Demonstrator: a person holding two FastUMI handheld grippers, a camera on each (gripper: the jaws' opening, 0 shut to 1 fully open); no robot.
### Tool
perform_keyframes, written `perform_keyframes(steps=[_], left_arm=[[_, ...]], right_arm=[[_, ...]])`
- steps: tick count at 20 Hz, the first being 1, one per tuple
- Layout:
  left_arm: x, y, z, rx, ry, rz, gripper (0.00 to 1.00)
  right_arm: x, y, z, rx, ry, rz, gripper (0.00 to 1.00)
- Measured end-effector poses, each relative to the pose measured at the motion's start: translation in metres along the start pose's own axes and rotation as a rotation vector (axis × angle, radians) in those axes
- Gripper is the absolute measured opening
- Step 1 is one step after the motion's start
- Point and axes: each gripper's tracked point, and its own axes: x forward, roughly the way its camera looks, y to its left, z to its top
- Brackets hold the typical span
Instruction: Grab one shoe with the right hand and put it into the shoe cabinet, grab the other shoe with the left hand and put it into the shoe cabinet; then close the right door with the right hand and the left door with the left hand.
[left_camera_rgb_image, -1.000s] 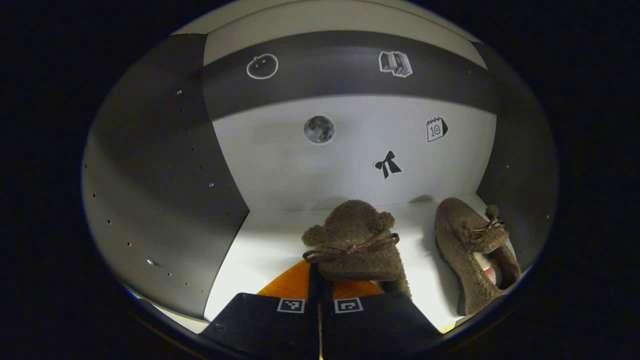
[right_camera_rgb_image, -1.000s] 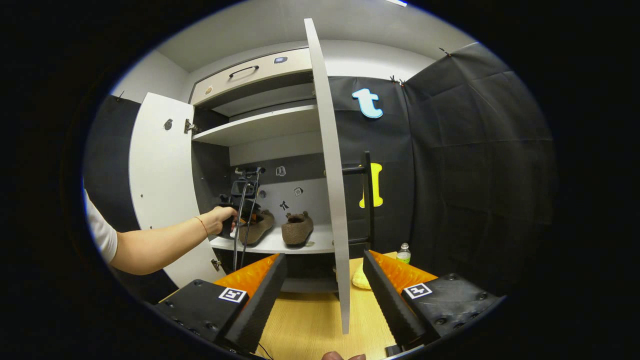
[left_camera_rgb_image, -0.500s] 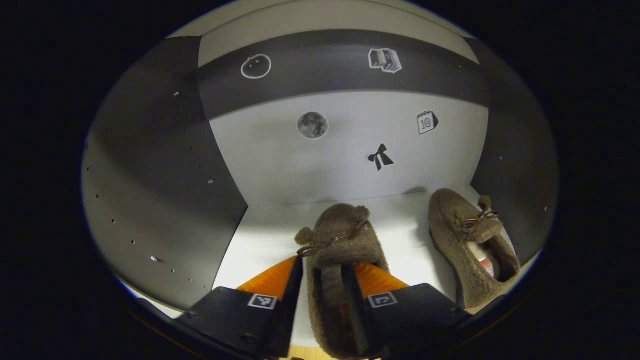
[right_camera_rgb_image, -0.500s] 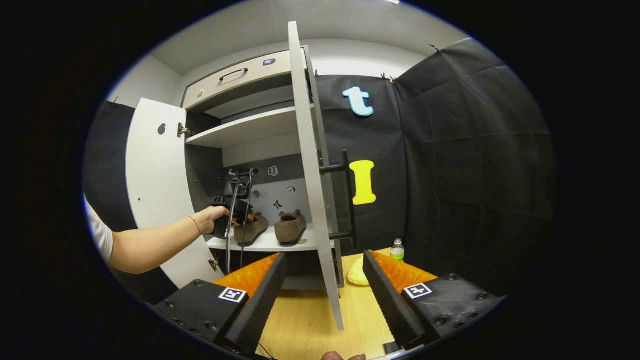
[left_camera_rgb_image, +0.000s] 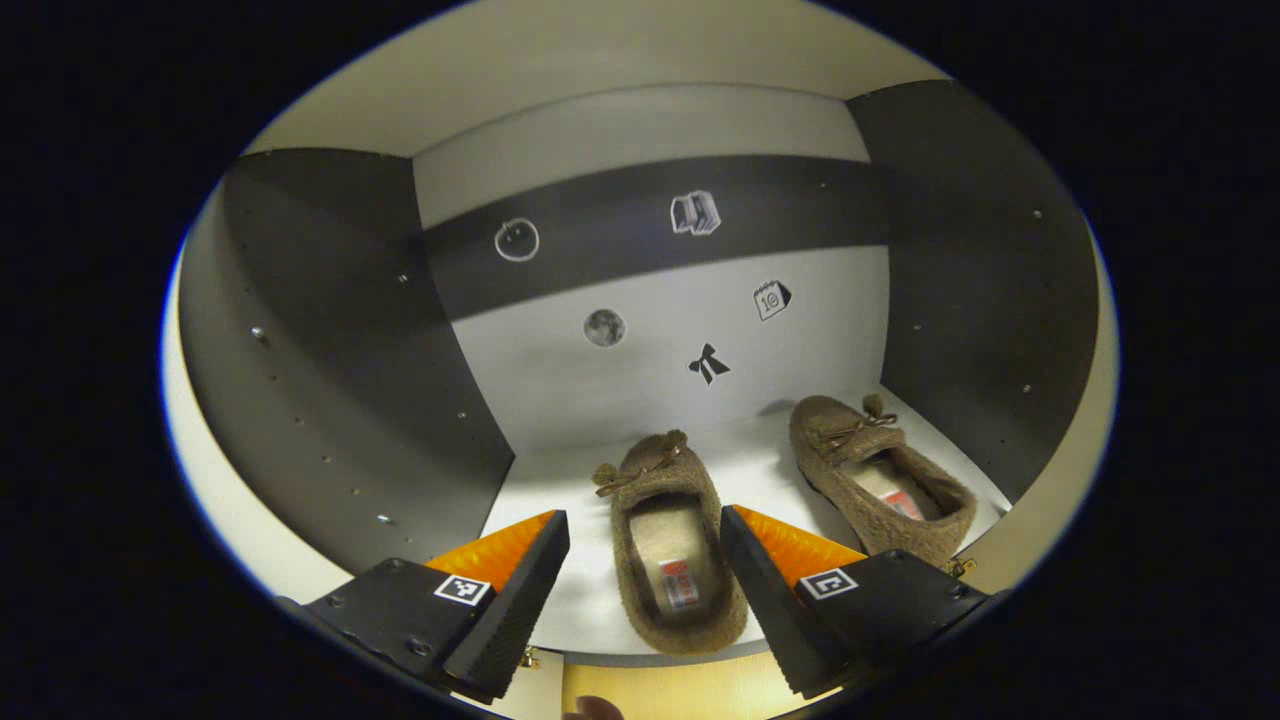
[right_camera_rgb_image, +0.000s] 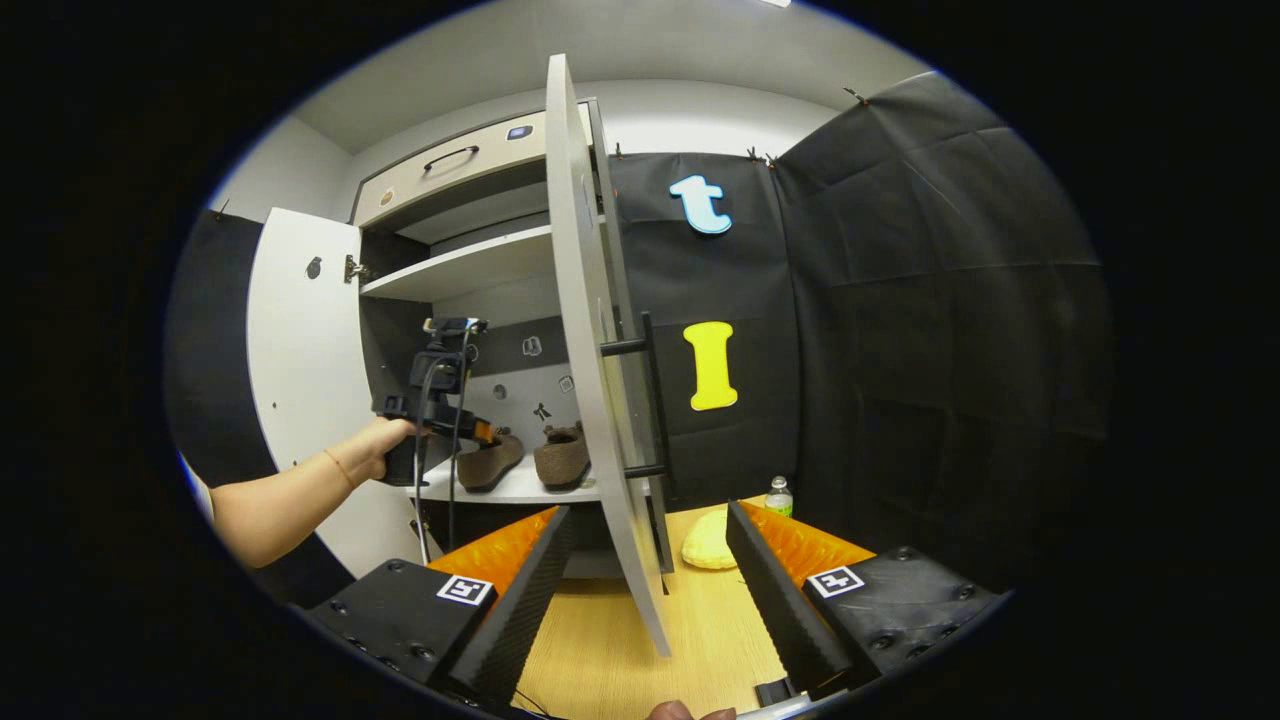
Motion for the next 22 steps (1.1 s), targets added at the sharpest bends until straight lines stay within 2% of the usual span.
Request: perform_keyframes(steps=[5,8,9,13,14,18,22], left_arm=[[-0.07,-0.004,0.023,-0.06,-0.162,-0.032,0.96],[-0.112,-0.004,0.028,-0.106,-0.236,-0.04,0.96],[-0.124,-0.007,0.027,-0.117,-0.255,-0.05,0.93],[-0.169,-0.015,0.012,-0.133,-0.293,-0.076,1.0],[-0.178,-0.017,0.009,-0.132,-0.302,-0.076,0.96],[-0.213,-0.022,-0.017,-0.132,-0.312,-0.075,0.96],[-0.241,-0.02,-0.035,-0.137,-0.331,-0.087,0.96]], right_arm=[[0.002,-0.034,0.008,-0.011,0.002,-0.058,1.0],[0.011,-0.05,0.016,-0.021,0.006,-0.079,0.98],[0.016,-0.052,0.02,-0.021,0.003,-0.083,0.98],[0.038,-0.067,0.034,-0.043,-0.018,-0.101,1.0],[0.044,-0.069,0.038,-0.041,-0.02,-0.102,1.0],[0.067,-0.074,0.05,-0.037,-0.032,-0.105,0.98],[0.082,-0.06,0.054,-0.034,-0.033,-0.076,1.0]])
